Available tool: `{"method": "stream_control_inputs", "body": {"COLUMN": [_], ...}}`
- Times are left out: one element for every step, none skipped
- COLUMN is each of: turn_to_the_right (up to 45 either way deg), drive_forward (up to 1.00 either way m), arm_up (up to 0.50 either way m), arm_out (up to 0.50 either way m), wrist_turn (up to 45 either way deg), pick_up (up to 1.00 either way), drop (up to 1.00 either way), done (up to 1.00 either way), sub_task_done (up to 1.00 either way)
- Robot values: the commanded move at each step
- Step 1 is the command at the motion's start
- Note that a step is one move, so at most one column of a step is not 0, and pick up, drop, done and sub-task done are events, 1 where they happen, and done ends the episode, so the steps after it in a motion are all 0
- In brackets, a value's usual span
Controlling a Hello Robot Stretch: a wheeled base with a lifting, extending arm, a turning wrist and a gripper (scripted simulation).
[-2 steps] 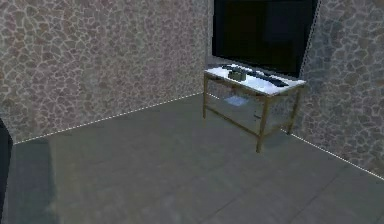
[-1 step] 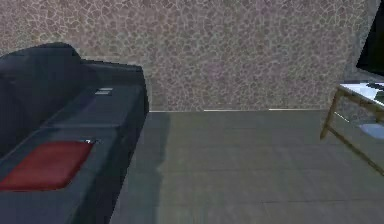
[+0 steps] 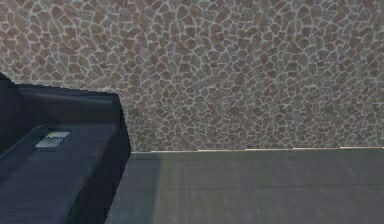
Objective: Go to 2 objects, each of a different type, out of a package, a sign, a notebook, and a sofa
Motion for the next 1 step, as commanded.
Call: {"method": "stream_control_inputs", "body": {"turn_to_the_right": [-3.0], "drive_forward": [0.00], "arm_up": [0.00], "arm_out": [0.00], "wrist_turn": [0.0], "pick_up": [0.00], "drop": [0.00], "done": [0.00], "sub_task_done": [0.00]}}
